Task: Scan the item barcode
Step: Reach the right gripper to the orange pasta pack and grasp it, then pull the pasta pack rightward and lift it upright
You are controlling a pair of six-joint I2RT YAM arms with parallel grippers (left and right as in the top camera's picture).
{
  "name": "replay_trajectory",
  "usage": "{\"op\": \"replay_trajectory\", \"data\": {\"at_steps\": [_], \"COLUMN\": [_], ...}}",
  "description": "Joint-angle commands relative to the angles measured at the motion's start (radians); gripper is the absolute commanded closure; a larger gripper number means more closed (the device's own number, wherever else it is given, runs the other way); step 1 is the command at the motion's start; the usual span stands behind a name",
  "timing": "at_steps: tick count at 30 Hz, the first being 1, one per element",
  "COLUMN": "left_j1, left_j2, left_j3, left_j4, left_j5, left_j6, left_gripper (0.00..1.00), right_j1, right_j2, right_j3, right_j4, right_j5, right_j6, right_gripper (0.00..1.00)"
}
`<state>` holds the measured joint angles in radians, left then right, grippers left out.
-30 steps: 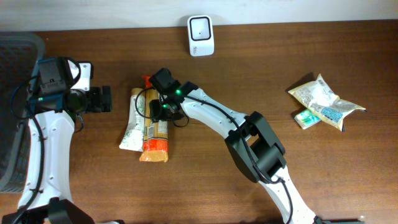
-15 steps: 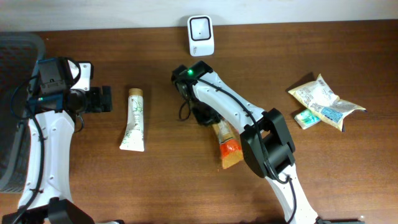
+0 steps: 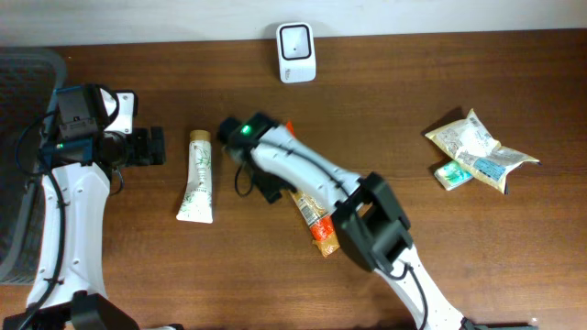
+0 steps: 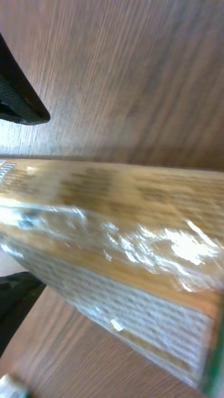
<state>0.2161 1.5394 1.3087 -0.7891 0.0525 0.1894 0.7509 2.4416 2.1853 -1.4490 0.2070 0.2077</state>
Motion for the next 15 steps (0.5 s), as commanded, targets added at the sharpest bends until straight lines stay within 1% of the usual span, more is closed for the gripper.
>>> {"op": "replay_trajectory", "data": {"at_steps": [1,2,4,6,7,9,11,13,15], "left_j1": [0.002,0.003,0.003,0.002,0.003,0.002,0.002,0.003,0.002], "left_j2": [0.000,0.000,0.000,0.000,0.000,0.000,0.000,0.000,0.000], "left_j3": [0.003,0.003,0.003,0.003,0.003,0.003,0.003,0.003,0.003], "left_j4": [0.002,0.002,0.002,0.002,0.002,0.002,0.002,0.002,0.002], "left_j5": [0.007,0.007,0.007,0.007,0.007,0.007,0.007,0.007,0.007], "left_j6": [-0.006,-0.006,-0.006,-0.006,-0.006,-0.006,-0.006,-0.006,-0.006], "left_gripper": [0.01,0.01,0.01,0.01,0.01,0.01,0.01,0.01,0.01], "right_j1": [-0.106,-0.200,-0.292,-0.403,-0.444,-0.478,-0.475,-0.475,-0.475], "right_j2": [0.004,0.003,0.003,0.003,0.004,0.004,0.004,0.004,0.004], "right_j3": [0.092,0.136,0.143,0.109,0.069,-0.026,-0.168,-0.251,-0.293], "right_j4": [-0.027,-0.061,-0.082,-0.087,-0.080,-0.049,0.048,0.114,0.120], "right_j5": [-0.183,-0.259,-0.388,-0.623,-0.717,-0.803,-0.822,-0.901,-0.998], "right_j6": [-0.108,-0.174,-0.274,-0.444,-0.523,-0.597,-0.597,-0.612,-0.683], "right_gripper": [0.26,0.26,0.24,0.09,0.05,0.05,0.05,0.06,0.08]}}
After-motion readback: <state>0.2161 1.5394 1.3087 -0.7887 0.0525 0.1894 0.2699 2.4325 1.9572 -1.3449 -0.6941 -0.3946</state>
